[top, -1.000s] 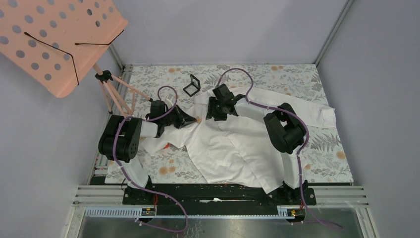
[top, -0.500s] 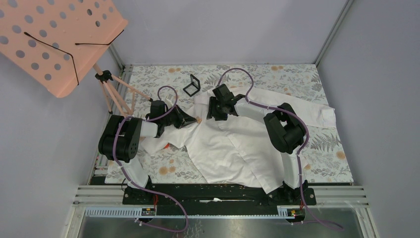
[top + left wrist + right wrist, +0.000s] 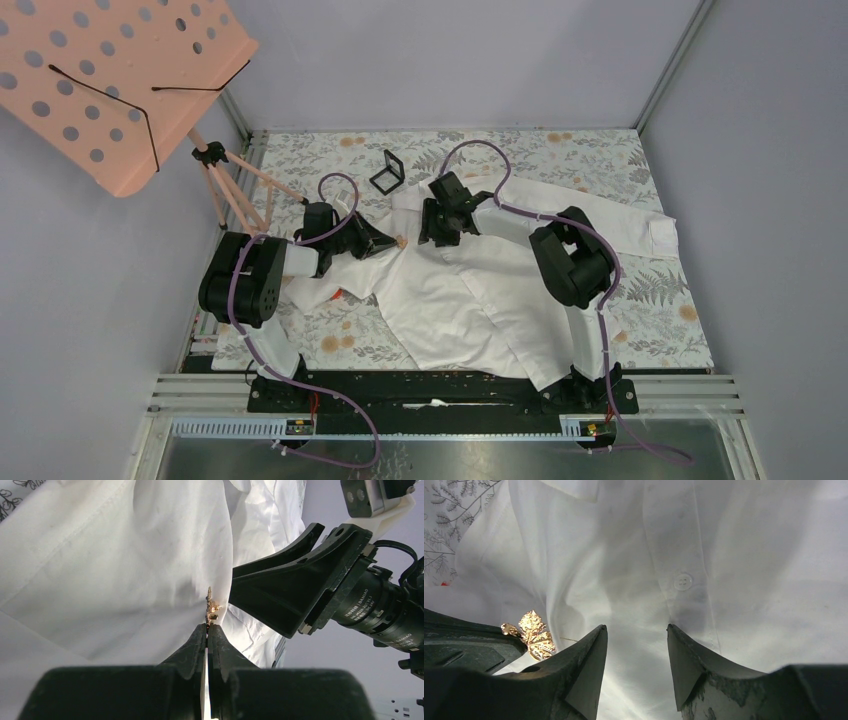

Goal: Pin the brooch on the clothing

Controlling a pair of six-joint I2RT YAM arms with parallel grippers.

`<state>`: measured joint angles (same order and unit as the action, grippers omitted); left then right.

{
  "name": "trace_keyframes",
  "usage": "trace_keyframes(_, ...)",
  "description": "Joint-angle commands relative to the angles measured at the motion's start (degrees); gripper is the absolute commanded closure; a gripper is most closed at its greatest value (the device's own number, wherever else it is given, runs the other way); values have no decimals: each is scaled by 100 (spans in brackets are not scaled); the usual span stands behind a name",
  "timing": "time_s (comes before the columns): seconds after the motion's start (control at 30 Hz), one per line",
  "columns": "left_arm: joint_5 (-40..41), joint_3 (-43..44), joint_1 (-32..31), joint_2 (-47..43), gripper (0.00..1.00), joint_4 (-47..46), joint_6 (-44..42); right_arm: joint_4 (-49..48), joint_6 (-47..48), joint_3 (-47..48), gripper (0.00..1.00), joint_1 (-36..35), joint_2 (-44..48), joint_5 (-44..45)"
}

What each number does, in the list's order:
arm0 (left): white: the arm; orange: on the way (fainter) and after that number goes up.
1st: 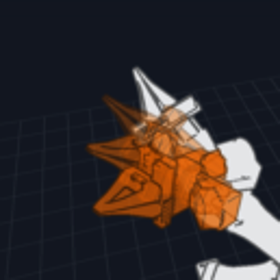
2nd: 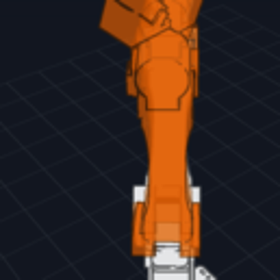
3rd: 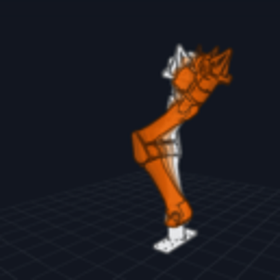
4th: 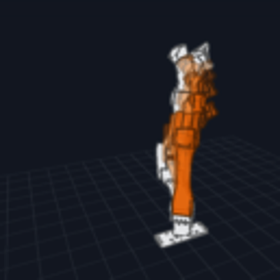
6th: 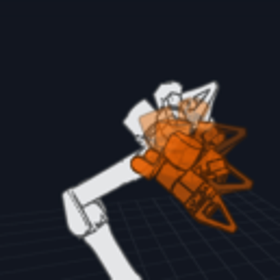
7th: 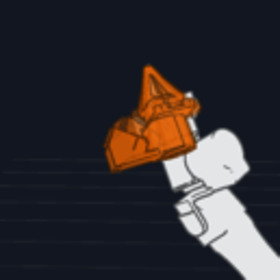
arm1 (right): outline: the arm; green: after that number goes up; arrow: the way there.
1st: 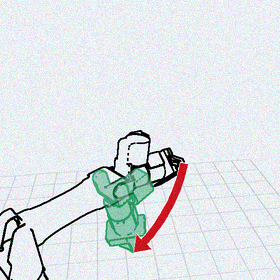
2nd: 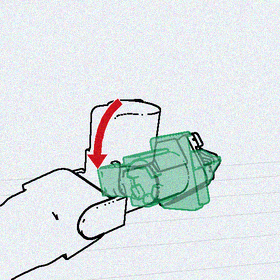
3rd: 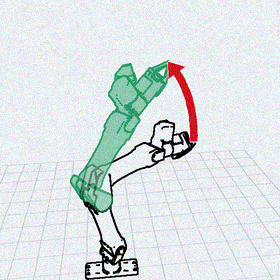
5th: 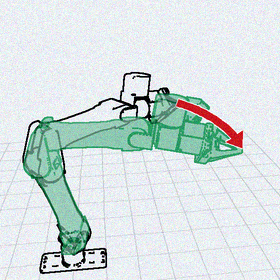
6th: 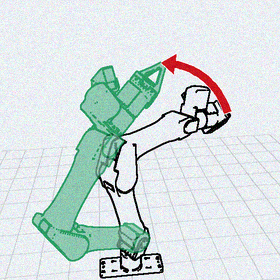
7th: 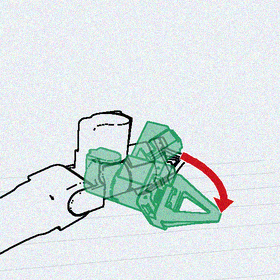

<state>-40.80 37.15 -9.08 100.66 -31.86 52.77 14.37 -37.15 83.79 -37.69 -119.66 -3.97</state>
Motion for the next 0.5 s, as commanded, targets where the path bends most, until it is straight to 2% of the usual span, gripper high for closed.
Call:
trace_keyframes(0.0, -200, 161, -22, -100, 100, -303, -66, -77, 97, 76, 46, 17, -63, -111)
trace_keyframes(0.47, -192, 177, -23, -63, 100, -284, -73, -516, -23, -127, 48, 19, 257, -526)
